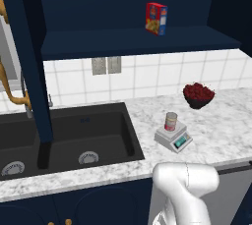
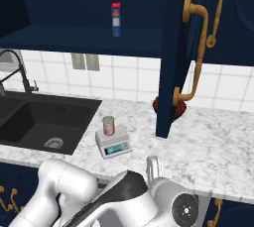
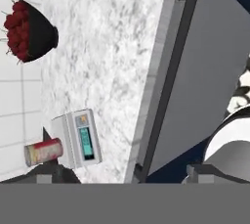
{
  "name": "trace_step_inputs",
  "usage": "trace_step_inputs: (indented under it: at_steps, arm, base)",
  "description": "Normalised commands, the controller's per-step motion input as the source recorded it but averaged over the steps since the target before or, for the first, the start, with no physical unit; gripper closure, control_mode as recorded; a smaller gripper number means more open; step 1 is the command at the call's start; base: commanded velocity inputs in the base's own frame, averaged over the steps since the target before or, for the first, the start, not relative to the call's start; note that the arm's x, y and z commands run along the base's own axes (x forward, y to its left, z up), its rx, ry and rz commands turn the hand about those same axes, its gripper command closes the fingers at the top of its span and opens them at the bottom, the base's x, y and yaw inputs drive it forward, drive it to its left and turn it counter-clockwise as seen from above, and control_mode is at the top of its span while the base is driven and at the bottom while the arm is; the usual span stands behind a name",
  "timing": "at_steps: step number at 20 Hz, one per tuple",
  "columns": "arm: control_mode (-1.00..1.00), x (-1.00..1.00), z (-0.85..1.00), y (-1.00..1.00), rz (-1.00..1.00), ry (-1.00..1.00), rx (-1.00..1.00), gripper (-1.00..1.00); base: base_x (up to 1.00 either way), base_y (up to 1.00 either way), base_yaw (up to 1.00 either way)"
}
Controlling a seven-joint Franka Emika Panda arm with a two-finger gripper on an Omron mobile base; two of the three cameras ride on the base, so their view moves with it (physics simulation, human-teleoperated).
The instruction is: Pick the canned food and place it on the digital scale for weighing, and close the cabinet.
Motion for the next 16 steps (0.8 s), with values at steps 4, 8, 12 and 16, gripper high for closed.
trace_step_inputs:
  at_steps: [4, 8, 12, 16]
  arm:
    - [-1.00, 0.00, 0.00, -1.00, 0.16, -0.21, 0.30, -1.00]
    - [-1.00, 0.19, 0.00, -0.99, 0.15, -0.17, 0.30, -1.00]
    - [-1.00, 0.45, 0.00, -0.87, 0.17, -0.14, 0.33, -1.00]
    - [-1.00, 0.31, 0.00, -0.82, 0.18, -0.13, 0.37, -1.00]
  base:
    - [0.00, 0.00, 0.00]
    - [0.00, 0.00, 0.00]
    - [0.00, 0.00, 0.00]
    - [0.00, 0.00, 0.00]
